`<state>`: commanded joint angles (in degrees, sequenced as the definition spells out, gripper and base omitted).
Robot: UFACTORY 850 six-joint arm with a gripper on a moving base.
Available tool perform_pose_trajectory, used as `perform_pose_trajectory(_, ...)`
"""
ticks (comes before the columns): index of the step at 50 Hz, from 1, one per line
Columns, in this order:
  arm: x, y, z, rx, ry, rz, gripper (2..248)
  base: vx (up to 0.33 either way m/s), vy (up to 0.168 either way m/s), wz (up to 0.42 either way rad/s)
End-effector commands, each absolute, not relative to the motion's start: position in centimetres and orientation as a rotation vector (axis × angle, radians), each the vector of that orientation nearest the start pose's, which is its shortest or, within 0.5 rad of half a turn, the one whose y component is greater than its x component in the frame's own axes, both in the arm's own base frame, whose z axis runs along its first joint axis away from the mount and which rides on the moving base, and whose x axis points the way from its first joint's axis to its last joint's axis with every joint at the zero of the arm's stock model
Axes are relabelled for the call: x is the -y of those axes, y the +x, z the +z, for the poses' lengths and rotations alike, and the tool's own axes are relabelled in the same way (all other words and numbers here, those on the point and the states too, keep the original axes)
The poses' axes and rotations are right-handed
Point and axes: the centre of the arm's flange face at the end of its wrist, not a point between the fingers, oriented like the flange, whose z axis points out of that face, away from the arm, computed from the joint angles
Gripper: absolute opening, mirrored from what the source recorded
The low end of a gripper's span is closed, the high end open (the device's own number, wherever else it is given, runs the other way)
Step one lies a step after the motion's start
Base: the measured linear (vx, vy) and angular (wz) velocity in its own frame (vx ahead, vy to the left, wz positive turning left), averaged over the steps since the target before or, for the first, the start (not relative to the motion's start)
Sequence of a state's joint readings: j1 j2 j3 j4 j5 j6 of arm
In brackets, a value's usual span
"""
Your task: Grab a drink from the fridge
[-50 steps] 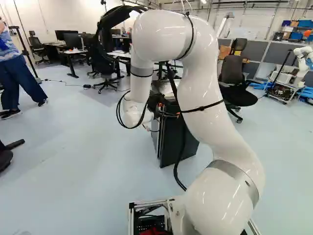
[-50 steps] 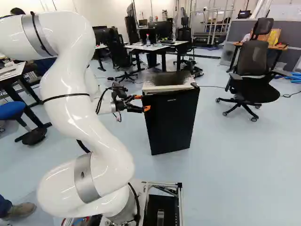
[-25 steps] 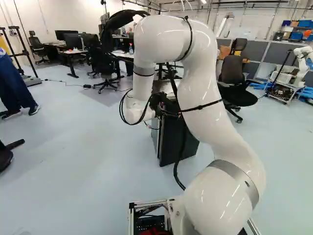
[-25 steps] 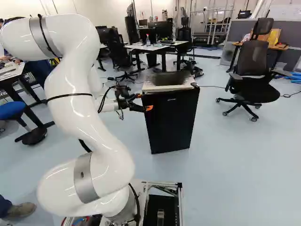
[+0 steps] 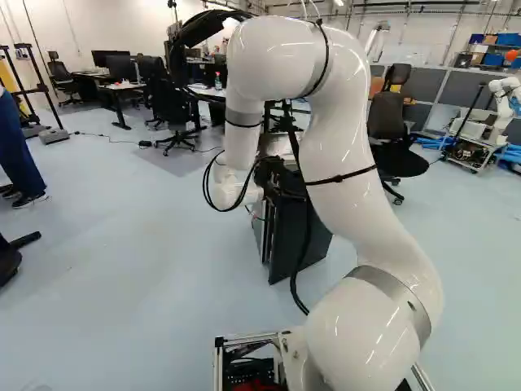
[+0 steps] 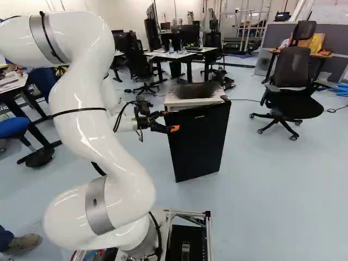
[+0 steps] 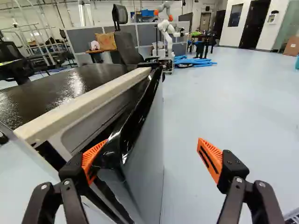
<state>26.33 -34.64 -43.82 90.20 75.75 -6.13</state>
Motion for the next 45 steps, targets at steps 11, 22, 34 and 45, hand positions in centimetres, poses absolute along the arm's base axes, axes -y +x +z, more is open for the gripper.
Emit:
perform_pose_trajectory(11, -10.8, 41.5, 26.6, 1.125, 1.742, 1.388, 247, 0.0, 0.0, 0.0)
perform_pose_trajectory(22, -9.7, 39.5, 26.6, 1.127, 1.714, 1.346, 247, 0.0, 0.0, 0.0)
perform_pose_trajectory(34, -8.3, 37.5, 26.5, 1.132, 1.677, 1.298, 247, 0.0, 0.0, 0.0)
perform_pose_trajectory(45, -6.9, 35.7, 26.5, 1.138, 1.637, 1.252, 247, 0.0, 0.0, 0.0)
